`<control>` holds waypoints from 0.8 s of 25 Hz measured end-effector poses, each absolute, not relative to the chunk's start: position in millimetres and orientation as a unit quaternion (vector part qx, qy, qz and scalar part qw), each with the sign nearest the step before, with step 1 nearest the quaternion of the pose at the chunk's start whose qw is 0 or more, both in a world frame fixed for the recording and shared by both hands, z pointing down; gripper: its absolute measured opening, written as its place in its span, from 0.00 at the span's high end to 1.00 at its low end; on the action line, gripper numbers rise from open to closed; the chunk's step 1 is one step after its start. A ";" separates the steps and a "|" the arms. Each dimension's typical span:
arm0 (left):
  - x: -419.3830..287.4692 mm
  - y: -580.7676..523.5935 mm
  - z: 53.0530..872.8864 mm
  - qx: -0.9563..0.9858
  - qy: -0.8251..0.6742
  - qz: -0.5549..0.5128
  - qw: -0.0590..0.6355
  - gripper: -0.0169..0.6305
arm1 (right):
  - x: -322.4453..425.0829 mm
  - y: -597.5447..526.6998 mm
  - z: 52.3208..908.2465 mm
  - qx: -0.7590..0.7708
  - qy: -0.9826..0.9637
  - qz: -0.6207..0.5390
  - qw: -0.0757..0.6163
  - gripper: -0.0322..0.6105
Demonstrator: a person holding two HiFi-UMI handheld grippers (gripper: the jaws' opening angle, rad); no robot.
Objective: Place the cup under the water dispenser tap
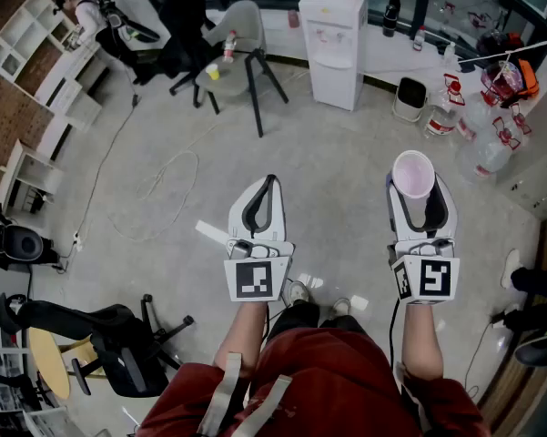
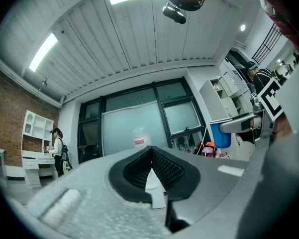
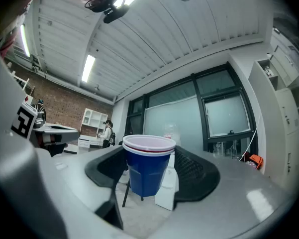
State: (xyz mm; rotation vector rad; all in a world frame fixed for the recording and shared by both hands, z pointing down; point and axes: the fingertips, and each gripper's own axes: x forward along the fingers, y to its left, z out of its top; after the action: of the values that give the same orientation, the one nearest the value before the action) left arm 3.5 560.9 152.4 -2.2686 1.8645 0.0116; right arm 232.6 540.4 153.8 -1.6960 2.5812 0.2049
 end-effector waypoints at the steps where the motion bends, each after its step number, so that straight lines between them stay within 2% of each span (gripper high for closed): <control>1: -3.8 557.3 150.4 -0.769 0.631 0.005 0.104 0.98 | 225.7 536.7 152.4 -0.549 0.833 0.066 0.023 0.49; 20: -135.0 500.6 145.4 -0.767 0.631 0.035 0.110 0.98 | 104.5 476.0 152.8 -0.554 0.828 0.084 0.019 0.49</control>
State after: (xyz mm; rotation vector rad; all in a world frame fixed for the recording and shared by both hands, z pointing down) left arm -135.0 500.6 145.4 -2.2544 1.8537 0.1022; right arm 104.5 476.0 152.8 -1.7203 2.5709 0.2617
